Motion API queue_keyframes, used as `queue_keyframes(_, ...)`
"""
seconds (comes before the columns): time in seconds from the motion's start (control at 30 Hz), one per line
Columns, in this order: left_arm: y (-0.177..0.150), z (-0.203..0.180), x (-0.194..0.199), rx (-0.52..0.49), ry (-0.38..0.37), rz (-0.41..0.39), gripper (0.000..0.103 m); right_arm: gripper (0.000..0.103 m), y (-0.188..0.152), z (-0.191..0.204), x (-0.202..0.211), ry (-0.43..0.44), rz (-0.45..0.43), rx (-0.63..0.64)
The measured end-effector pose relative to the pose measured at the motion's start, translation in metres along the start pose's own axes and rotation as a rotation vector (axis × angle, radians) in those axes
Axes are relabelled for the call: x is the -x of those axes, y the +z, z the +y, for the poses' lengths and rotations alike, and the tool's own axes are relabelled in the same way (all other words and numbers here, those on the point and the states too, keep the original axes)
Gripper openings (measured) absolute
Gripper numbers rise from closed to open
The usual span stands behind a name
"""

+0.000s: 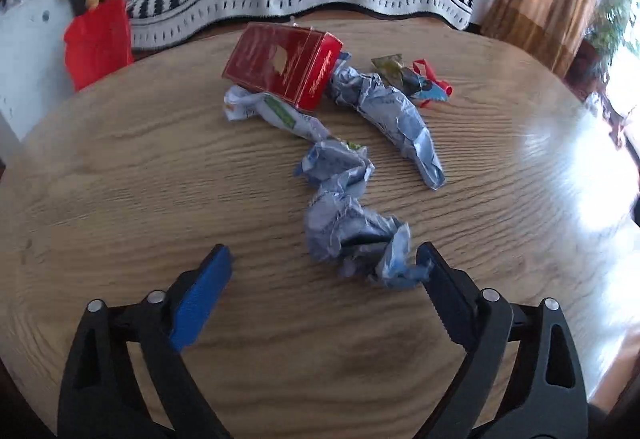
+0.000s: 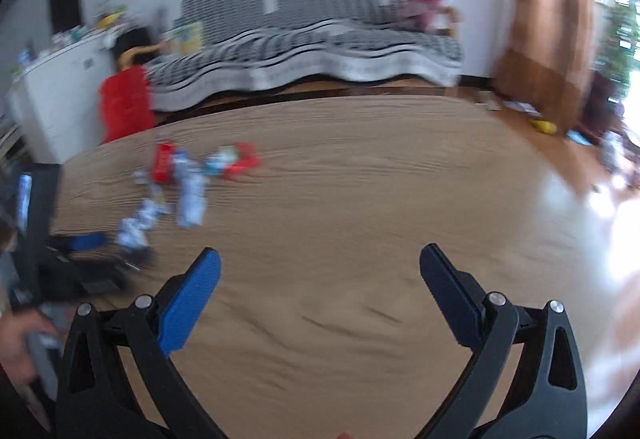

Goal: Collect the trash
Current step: 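Move both grippers back over the crumpled wrappers on the table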

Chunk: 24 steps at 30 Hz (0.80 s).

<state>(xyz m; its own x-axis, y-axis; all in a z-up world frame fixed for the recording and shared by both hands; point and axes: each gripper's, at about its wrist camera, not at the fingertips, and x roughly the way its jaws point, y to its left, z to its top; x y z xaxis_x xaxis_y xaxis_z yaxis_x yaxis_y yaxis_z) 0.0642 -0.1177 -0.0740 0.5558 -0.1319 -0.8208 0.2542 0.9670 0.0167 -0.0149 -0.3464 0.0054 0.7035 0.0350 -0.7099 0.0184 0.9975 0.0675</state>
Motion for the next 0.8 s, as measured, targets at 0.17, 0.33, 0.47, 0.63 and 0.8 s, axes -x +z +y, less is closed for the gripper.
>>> queue_keyframes(0.17, 0.011, 0.017, -0.006, 0.001, -0.005, -0.005, 0.091, 0.096, 0.025, 0.042, -0.069, 0.030, 0.090, 0.058)
queue_keyframes(0.33, 0.024, 0.035, -0.021, -0.019, -0.014, -0.014, 0.092, 0.096, 0.037, 0.068, -0.115, 0.034, 0.138, 0.050)
queue_keyframes(0.47, 0.029, 0.057, -0.029, -0.003, -0.017, -0.008, 0.097, 0.097, 0.041, 0.079, -0.130, 0.058, 0.163, 0.016)
queue_keyframes(0.63, 0.031, 0.058, -0.029, -0.016, -0.020, -0.007, 0.097, 0.098, 0.048, 0.094, -0.142, 0.016, 0.184, 0.078)
queue_keyframes(0.8, 0.027, 0.065, -0.028, -0.051, -0.044, -0.008, 0.098, 0.098, 0.047, 0.100, -0.146, 0.008, 0.197, 0.138)
